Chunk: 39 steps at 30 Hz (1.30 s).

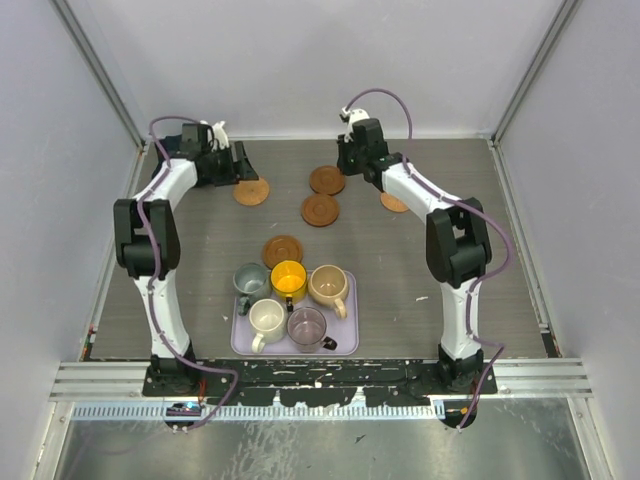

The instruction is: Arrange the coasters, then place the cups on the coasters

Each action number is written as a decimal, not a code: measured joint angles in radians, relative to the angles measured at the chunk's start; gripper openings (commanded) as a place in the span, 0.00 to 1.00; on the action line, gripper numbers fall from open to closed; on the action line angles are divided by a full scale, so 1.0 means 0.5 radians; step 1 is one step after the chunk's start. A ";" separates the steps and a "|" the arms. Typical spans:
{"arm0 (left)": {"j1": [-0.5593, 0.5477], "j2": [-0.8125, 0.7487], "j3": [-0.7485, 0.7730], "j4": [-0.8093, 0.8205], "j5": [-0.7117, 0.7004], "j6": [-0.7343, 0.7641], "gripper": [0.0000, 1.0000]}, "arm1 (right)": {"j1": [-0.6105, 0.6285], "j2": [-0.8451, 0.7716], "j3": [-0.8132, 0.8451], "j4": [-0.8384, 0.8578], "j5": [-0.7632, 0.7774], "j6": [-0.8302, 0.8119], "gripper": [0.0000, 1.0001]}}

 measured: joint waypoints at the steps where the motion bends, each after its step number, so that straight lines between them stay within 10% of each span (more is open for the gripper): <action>1: -0.011 -0.052 -0.055 0.047 0.027 -0.018 0.69 | 0.000 0.021 0.026 -0.003 -0.011 0.001 0.19; 17: -0.561 0.018 -0.082 0.223 0.247 -0.018 0.70 | 0.002 0.557 0.366 -0.097 -0.204 -0.078 0.19; 39: -0.663 0.463 0.305 0.291 0.510 -0.229 0.69 | -0.009 0.731 0.481 -0.024 -0.236 -0.098 0.19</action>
